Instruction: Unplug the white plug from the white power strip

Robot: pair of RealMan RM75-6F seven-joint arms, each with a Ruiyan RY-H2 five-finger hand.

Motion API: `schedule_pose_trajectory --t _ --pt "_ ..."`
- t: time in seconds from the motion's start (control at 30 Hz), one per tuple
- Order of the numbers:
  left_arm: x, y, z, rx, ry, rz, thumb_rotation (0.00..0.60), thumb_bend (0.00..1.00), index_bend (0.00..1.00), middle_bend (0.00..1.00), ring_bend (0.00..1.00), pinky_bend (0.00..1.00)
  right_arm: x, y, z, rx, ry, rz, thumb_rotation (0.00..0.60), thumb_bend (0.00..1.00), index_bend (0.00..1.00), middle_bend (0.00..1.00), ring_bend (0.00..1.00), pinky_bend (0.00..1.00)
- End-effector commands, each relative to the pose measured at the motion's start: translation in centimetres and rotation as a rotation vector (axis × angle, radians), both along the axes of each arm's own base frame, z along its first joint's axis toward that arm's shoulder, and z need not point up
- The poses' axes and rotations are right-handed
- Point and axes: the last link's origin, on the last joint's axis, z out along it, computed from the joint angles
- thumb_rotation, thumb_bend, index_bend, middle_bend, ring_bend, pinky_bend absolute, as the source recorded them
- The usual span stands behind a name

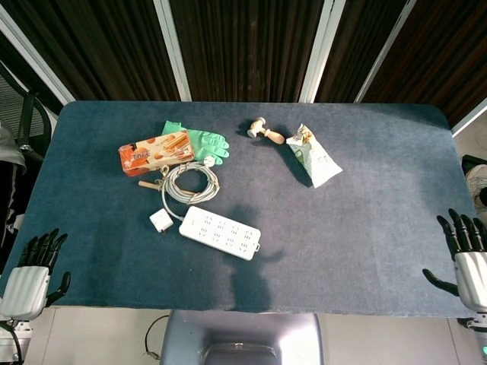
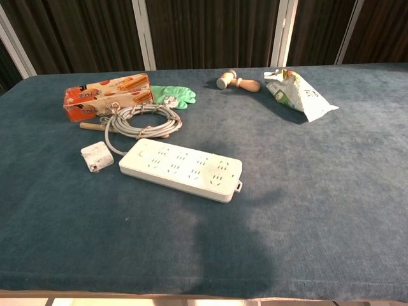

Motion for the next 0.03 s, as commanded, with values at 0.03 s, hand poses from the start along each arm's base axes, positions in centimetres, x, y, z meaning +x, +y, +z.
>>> schedule_pose_trajectory --t 0.03 --pt "-0.15 0.01 0.03 -0.038 -0.001 0.017 0.6 0.46 0.0 0.0 0.0 0.06 -0.63 0.6 -0.37 0.015 0.0 0.003 0.6 0.26 0.0 0.0 0.0 0.0"
